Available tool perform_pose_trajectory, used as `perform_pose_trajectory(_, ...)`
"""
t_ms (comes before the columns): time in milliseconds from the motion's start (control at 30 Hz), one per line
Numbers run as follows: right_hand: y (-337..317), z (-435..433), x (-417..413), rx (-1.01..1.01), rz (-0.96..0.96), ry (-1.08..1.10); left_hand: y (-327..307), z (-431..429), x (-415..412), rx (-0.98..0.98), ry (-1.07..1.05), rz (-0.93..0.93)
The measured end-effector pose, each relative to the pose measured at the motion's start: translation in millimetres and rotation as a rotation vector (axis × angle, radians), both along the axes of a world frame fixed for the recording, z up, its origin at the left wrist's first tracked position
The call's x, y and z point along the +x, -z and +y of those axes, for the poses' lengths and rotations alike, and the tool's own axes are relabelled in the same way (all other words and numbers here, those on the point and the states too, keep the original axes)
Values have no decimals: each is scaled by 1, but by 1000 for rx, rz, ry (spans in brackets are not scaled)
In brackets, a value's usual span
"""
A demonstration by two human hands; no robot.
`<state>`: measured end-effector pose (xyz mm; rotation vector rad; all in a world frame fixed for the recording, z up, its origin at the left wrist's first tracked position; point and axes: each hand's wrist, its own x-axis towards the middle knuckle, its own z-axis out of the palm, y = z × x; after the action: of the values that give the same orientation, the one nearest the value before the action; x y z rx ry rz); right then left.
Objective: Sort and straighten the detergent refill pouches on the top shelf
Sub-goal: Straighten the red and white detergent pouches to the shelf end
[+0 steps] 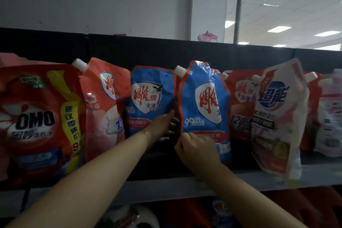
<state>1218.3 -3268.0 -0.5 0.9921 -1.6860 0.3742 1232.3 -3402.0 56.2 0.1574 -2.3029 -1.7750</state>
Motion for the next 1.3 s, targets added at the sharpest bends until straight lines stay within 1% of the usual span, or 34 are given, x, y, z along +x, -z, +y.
perform_pose_trajectory(33,-1,-8,4,23,-20,6,-5,-6,11,66,-11,35)
perform_pose_trajectory(100,-6,-26,11,88,-62,41,-8,-22,27,127,-18,134)
perform_pose_trajectory(200,-15,-56,28,261,-117,78,-12,-38,52,197,18,317)
perform_pose_trajectory(267,-21,-75,39,363,-217,32,-14,-46,60,212,2,412)
perform_pose_trajectory(300,-22,-84,44,364,-268,-18,-14,-51,62,170,-48,450)
perform_pose_trajectory(367,-21,-100,48,369,-351,-123,-13,-65,61,-8,-237,500)
perform_pose_trajectory(400,-20,-107,49,381,-384,-180,-11,-75,60,-100,-328,496)
perform_pose_trajectory(467,-19,-114,52,446,-431,-288,-8,-89,62,-251,-437,456)
perform_pose_trajectory(500,-19,-114,53,477,-436,-331,-7,-94,65,-306,-456,460)
perform_pose_trajectory(567,-22,-105,55,476,-383,-369,-3,-95,75,-408,-452,571)
perform_pose_trajectory(600,-24,-97,53,440,-333,-367,-1,-94,79,-518,-461,665)
perform_pose_trajectory(667,-27,-76,42,312,-233,-321,4,-92,86,-879,-470,815)
perform_pose_trajectory(700,-28,-66,35,253,-190,-264,7,-91,90,-1078,-432,799)
perform_pose_trajectory(733,-28,-56,26,226,-168,-183,8,-91,92,-1260,-360,720)
perform_pose_trajectory(767,-27,-48,18,238,-165,-102,11,-91,92,-1427,-290,600)
perform_pose_trajectory(833,-24,-41,6,347,-183,22,21,-91,87,-1696,-248,384)
perform_pose_trajectory(867,-22,-40,0,409,-185,73,25,-92,83,-1782,-258,311)
perform_pose_trajectory(900,-20,-42,-5,454,-180,109,28,-93,79,-1824,-279,251)
perform_pose_trajectory(967,-17,-46,-13,483,-201,137,29,-99,72,-1845,-336,186)
perform_pose_trajectory(1067,-20,-52,-20,493,-408,159,29,-105,61,-1851,-392,127)
perform_pose_trajectory(1200,-23,-64,-26,483,-491,224,30,-105,46,-1832,-477,52)
perform_pose_trajectory(1300,-25,-74,-34,480,-544,260,30,-102,36,-1804,-550,31)
